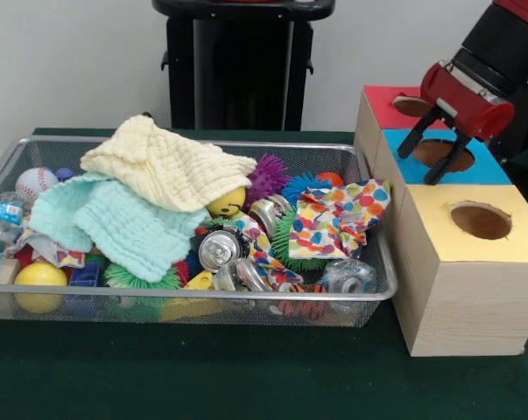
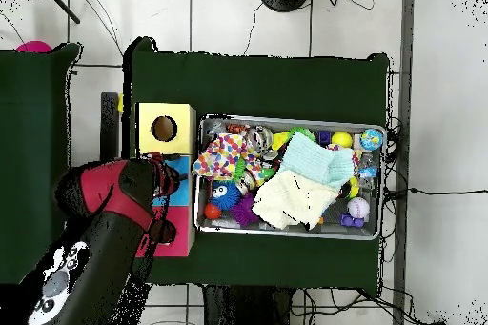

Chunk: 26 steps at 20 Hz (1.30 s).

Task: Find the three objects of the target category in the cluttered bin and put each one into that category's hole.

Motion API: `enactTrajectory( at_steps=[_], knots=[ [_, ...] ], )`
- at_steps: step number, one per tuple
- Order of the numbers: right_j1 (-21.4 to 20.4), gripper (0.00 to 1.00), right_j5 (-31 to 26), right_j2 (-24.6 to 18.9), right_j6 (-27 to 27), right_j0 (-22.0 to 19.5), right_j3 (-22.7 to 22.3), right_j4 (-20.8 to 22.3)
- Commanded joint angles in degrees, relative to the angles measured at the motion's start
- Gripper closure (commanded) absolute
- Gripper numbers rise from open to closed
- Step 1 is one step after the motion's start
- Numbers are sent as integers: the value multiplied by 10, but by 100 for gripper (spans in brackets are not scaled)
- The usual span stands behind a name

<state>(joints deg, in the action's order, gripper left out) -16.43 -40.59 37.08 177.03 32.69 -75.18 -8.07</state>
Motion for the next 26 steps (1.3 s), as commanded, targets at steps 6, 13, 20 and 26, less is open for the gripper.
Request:
enactTrajectory(
  at_steps=[6,13,20,26],
  knots=[
    [-2,0,-25,-51,-195,-72,41,123],
    [-86,0,-19,-143,-378,-158,44,219],
    [-188,0,-26,-229,-415,-218,-49,195],
    [-217,0,47,-269,-404,-251,-164,197]
  ],
)
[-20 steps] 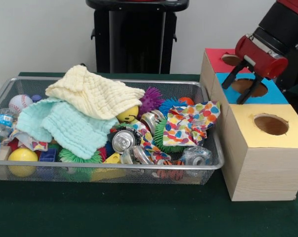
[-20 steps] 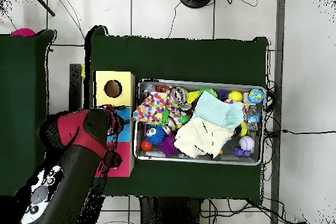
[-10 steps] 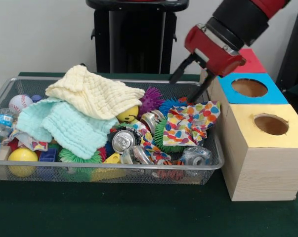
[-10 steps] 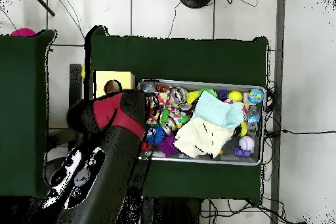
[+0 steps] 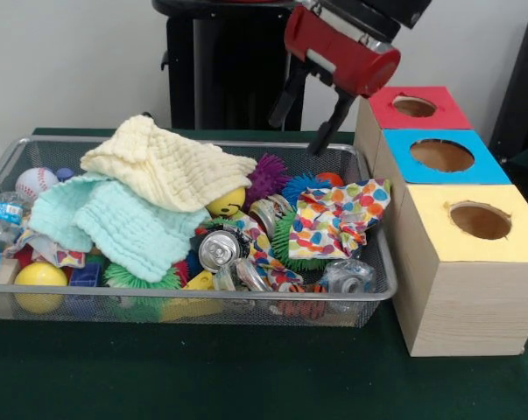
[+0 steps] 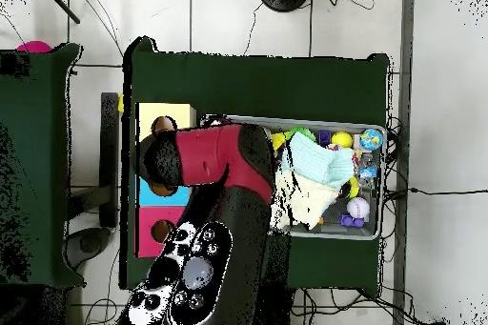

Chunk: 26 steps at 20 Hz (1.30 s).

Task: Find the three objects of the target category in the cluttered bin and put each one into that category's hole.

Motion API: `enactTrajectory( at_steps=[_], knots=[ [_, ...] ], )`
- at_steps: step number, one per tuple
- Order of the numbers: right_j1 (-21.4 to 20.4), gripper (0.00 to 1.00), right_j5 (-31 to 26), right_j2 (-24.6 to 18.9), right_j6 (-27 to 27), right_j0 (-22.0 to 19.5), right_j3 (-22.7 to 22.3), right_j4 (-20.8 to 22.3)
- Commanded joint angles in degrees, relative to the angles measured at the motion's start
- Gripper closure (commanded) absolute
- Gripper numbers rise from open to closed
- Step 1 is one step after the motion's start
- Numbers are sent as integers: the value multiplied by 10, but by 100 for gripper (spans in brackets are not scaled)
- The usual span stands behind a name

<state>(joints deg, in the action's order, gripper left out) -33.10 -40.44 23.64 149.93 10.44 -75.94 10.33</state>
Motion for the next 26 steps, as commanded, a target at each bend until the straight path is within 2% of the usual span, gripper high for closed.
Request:
enactTrajectory(
  at_steps=[1,4,8,12,16,20,26],
  knots=[
    [-55,0,55,-142,-133,-35,-178,14],
    [-66,0,66,-154,-131,-49,-220,27],
    [-79,0,70,-191,-149,-92,-270,29],
    [-87,0,127,-209,-146,-121,-305,65],
    [-102,0,139,-226,-146,-160,-335,92],
    [-131,0,147,-246,-140,-205,-373,113],
    [-193,0,130,-279,-144,-272,-426,120]
  ],
)
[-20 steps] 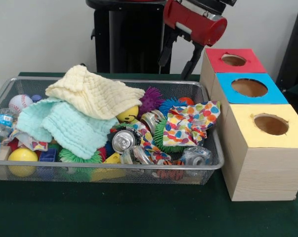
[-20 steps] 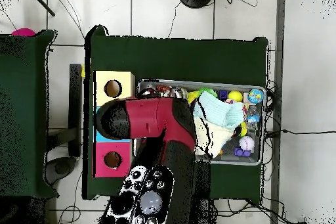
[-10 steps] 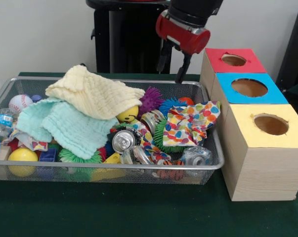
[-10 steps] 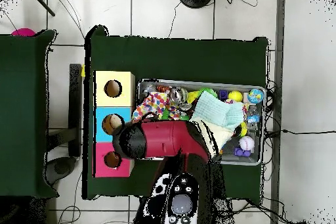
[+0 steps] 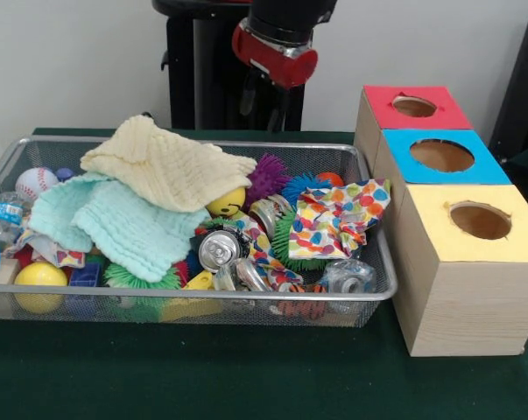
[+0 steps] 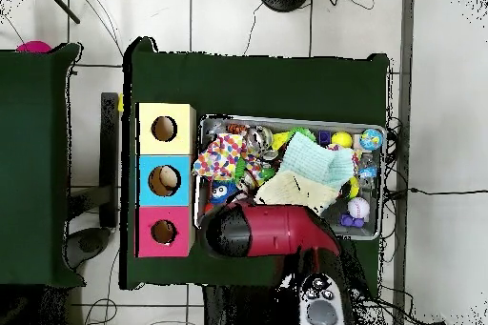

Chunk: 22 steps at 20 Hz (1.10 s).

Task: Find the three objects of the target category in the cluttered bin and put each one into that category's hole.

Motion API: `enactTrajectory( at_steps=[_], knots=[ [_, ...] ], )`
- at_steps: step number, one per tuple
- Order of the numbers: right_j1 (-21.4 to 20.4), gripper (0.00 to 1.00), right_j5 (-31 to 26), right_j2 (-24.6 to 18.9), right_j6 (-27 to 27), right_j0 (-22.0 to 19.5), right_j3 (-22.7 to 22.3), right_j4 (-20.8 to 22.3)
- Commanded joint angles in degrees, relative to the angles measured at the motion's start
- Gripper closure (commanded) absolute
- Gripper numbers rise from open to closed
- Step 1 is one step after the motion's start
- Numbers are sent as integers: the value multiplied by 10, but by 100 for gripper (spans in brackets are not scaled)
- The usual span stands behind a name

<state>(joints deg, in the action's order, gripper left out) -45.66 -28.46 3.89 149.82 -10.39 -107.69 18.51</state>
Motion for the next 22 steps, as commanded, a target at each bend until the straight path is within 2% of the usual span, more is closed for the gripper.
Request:
enactTrajectory(
  at_steps=[1,6,10,16,22],
  knots=[
    [-78,0,10,-85,-138,-71,-118,39],
    [-145,0,3,-92,-145,-112,-162,46],
    [-192,0,-21,-98,-176,-155,-169,53],
    [-234,0,-86,-127,-235,-203,-124,42],
    [-210,0,-134,-170,-256,-234,-62,41]
  ],
)
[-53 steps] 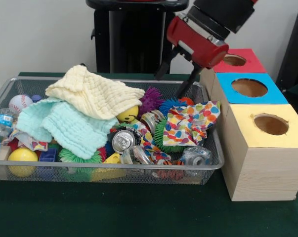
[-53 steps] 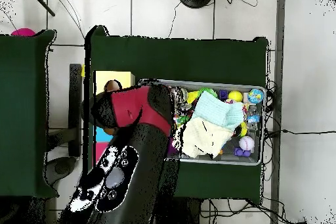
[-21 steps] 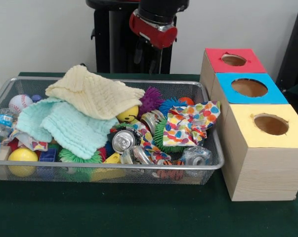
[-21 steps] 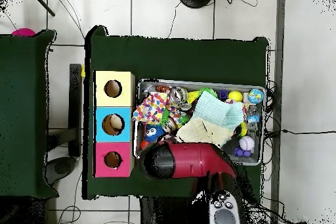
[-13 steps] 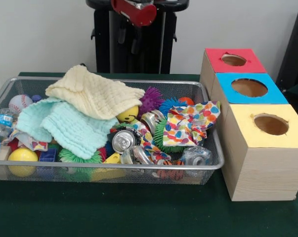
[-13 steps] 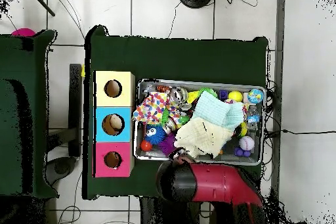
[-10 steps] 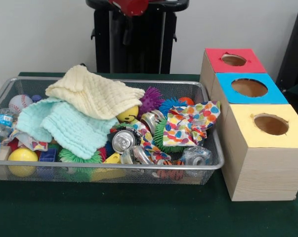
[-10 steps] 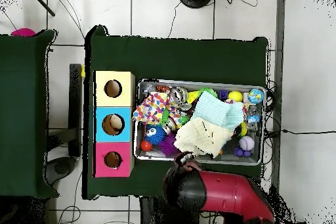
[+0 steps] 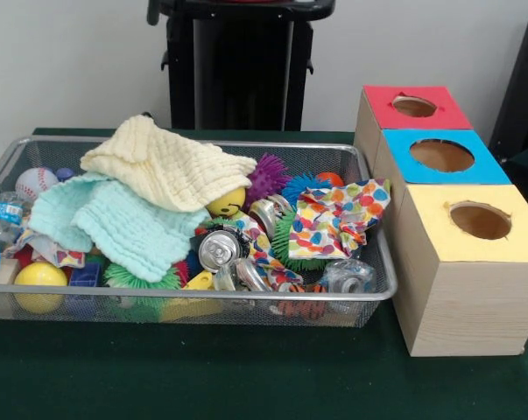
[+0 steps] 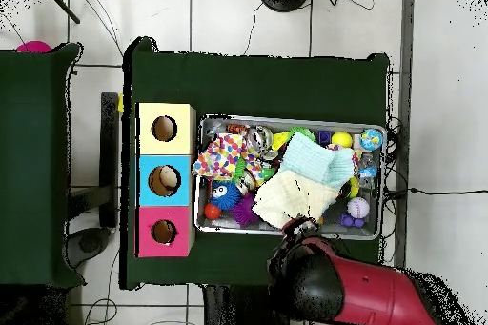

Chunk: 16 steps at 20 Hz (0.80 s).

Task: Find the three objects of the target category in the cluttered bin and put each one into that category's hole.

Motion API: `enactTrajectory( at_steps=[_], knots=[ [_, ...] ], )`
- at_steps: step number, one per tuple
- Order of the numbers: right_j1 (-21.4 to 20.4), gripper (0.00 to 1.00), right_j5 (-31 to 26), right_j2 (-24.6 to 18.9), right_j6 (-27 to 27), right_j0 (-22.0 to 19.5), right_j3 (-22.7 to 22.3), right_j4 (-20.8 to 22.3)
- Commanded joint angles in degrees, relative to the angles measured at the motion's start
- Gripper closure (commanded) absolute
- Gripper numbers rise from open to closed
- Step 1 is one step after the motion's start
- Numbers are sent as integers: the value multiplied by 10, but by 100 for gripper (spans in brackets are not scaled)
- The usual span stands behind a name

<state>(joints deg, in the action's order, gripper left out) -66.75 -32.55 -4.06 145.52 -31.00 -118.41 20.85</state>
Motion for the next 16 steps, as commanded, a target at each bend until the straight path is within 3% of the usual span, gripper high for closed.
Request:
enactTrajectory(
  at_steps=[1,7,16],
  knots=[
    [8,0,-92,-96,-217,-34,51,21],
    [72,0,-95,-130,-246,-70,115,46],
    [172,0,-72,-135,-204,-43,191,91]
  ],
)
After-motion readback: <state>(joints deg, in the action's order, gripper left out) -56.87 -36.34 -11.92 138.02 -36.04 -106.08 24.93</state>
